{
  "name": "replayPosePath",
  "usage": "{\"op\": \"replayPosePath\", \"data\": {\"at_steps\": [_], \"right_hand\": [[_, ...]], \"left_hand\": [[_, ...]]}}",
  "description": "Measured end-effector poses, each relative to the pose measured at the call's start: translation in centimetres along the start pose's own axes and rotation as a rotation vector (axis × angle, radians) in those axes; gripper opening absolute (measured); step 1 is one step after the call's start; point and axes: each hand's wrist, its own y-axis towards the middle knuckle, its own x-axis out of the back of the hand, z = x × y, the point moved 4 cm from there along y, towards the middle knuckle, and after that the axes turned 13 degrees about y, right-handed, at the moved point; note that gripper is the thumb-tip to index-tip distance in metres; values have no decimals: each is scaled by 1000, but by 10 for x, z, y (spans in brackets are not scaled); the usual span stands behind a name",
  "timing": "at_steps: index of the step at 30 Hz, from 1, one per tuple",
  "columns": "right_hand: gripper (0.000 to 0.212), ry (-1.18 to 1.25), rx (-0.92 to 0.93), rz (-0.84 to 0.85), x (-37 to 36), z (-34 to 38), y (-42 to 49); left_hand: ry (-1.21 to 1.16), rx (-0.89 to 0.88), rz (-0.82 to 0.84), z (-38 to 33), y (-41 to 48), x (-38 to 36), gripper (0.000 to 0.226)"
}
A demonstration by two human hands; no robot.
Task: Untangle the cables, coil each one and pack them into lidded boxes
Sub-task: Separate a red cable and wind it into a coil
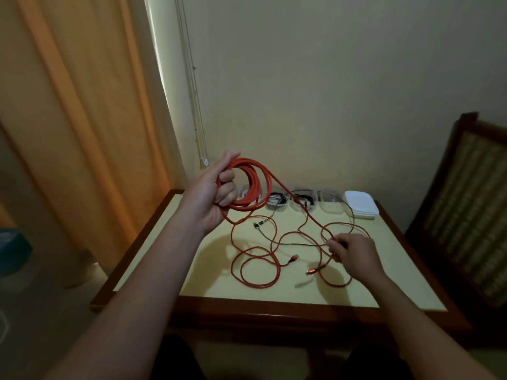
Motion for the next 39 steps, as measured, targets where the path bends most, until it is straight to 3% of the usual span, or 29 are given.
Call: {"op": "replayPosePath", "data": {"at_steps": [3, 9, 12, 14, 17, 20, 24, 28, 32, 36, 39], "right_hand": [[10, 37, -19, -24, 10, -1, -23], [14, 67, 35, -15, 18, 13, -54], [17, -176, 191, 99, 13, 30, -61], [28, -361, 301, 183, 9, 45, -65], [44, -411, 498, 177, 10, 75, -71], [49, -402, 718, 45, 26, 117, -80], [47, -249, 883, -142, 54, 163, -83], [38, -154, 926, -212, 64, 180, -76], [26, -192, 938, -329, 69, 179, -70], [31, -230, 884, -384, 70, 168, -59], [21, -188, 869, -294, 66, 164, -55]], "left_hand": [[-134, 20, 45, -5, -19, -13, 24], [-253, 18, 69, -18, -41, -38, 11], [-216, -70, -45, -24, -37, -41, 7], [-88, -175, -151, -28, -35, -39, 12], [288, -257, -250, -26, -40, -38, 28], [651, -260, -225, -16, -53, -48, 32], [905, -225, -110, 7, -63, -61, 33], [833, -88, 82, 26, -64, -72, 30], [580, 40, 227, 31, -66, -81, 26], [481, 87, 269, 27, -66, -82, 22], [438, 99, 265, 26, -64, -81, 22]]}}
